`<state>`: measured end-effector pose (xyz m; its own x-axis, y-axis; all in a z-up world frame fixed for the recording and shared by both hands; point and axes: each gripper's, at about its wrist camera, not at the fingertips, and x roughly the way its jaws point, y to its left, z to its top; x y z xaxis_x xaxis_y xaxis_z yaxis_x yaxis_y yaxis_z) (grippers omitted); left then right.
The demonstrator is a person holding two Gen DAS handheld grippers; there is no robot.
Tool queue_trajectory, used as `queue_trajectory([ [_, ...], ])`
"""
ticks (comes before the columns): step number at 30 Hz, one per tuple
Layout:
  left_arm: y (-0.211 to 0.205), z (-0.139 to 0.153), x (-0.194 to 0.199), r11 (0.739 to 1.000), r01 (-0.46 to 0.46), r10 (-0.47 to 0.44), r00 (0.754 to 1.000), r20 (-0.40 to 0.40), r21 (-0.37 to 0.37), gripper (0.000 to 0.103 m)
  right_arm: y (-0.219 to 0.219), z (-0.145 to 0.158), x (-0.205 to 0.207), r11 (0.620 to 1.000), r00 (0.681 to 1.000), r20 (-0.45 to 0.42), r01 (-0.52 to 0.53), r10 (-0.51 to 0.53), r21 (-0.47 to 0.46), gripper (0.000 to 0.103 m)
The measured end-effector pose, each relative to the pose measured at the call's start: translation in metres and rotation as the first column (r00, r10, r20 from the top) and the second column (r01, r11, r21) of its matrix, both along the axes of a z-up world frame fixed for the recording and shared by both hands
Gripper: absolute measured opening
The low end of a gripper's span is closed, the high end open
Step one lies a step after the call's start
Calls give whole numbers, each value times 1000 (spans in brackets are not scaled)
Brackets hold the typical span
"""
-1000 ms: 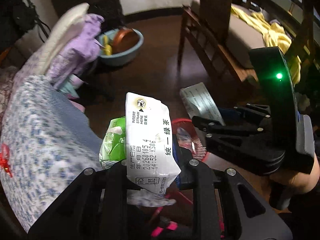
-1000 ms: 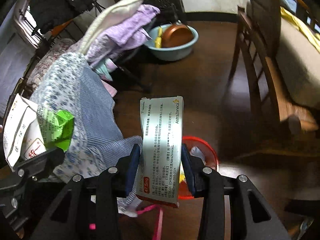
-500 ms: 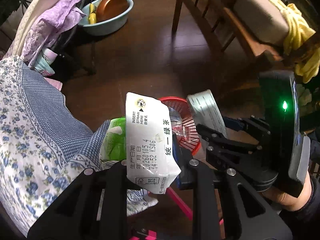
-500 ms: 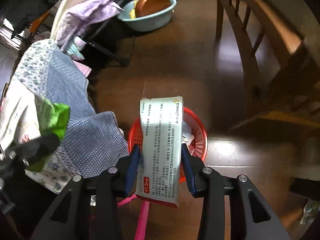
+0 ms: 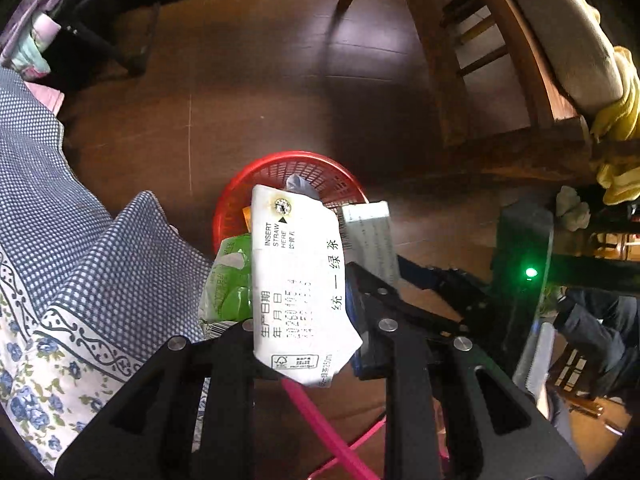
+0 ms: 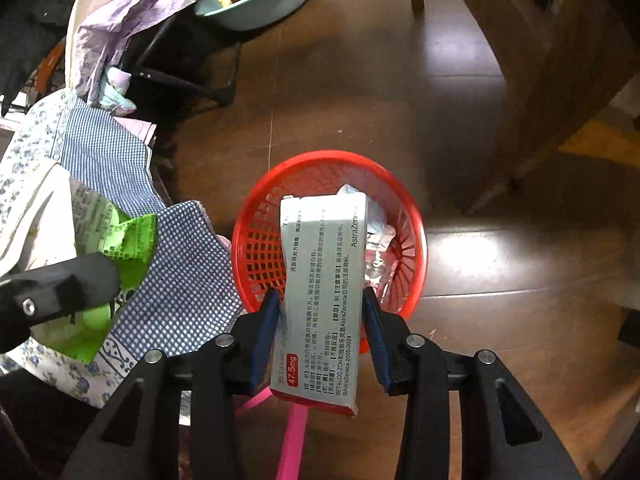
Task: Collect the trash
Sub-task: 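Open both tools to drop the carton and box into the wastebasket, then swing both open tools back over the bed toward the remaining trash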
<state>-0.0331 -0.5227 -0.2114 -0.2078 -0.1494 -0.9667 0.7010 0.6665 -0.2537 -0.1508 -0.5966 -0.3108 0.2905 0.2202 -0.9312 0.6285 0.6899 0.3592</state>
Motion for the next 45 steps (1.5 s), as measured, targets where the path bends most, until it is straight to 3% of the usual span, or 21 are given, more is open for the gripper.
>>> queue_trajectory([
  [5,-2,1,-3,1000,1,-1,1000,-7,-11,24,-5,-3,1,1000,999,24,27,-28,14,44],
  [6,-2,1,-1,1000,-3,3,1000,-10,-14,29,-6,-2,2,999,999,32,35,-35,14,46],
  [7,-2,2,0,1000,-10,10,1000,-10,-19,38,-9,-1,2,999,998,36,50,-51,14,60],
  [8,-1,3,1,999,-21,21,1000,-4,-28,40,-10,1,1,998,998,34,61,-61,4,70],
  [14,2,10,11,997,-66,66,998,-10,-45,43,-13,9,2,996,996,34,83,-83,-14,70],
  [21,14,31,14,993,-101,103,994,42,-52,48,-10,31,3,997,998,33,56,-54,-52,70],
  [26,27,51,14,992,-106,112,990,91,-68,48,-4,62,10,995,998,50,31,-26,-95,70],
  [31,46,90,19,989,-100,117,981,156,-112,48,11,99,25,990,997,69,-9,19,-142,71],
  [34,68,128,30,982,-84,124,963,240,-172,53,23,131,41,982,993,103,-42,62,-186,73],
  [38,118,178,51,963,-116,200,912,358,-243,60,40,172,61,967,982,155,-67,107,-247,78],
  [42,174,206,76,930,-211,314,881,354,-301,60,66,205,89,953,966,196,-108,168,-284,79],
  [45,218,215,96,919,-266,364,856,366,-292,62,92,229,110,942,951,224,-140,213,-304,83],
])
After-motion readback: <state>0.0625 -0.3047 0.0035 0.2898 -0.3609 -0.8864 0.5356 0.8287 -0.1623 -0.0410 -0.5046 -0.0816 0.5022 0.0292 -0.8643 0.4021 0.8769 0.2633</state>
